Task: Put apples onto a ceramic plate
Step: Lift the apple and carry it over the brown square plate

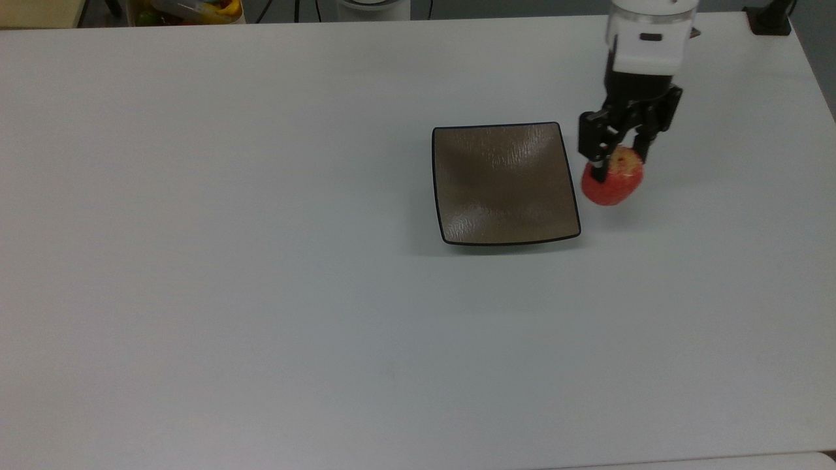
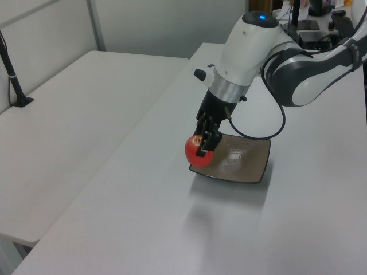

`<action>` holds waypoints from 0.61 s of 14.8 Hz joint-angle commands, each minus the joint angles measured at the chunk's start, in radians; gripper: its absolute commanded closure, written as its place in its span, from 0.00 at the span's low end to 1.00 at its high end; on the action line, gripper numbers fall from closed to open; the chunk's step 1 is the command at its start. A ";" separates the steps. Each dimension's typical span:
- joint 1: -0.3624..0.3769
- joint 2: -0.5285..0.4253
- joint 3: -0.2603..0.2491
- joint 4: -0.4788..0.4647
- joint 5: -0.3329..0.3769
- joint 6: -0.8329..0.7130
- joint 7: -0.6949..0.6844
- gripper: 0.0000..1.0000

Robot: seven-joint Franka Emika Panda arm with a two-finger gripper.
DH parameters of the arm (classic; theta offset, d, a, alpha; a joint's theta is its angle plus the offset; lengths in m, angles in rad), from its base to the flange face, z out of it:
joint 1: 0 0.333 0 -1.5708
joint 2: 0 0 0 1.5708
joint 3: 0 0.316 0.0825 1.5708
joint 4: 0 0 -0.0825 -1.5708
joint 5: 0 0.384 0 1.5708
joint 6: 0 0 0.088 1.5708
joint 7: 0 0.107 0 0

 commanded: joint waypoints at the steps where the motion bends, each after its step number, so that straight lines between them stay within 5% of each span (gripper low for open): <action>1: -0.046 -0.082 -0.003 -0.117 -0.007 -0.061 0.010 0.50; 4: -0.068 -0.163 -0.007 -0.246 -0.005 -0.058 -0.004 0.49; 9: -0.101 -0.111 -0.011 -0.260 -0.012 -0.048 -0.030 0.49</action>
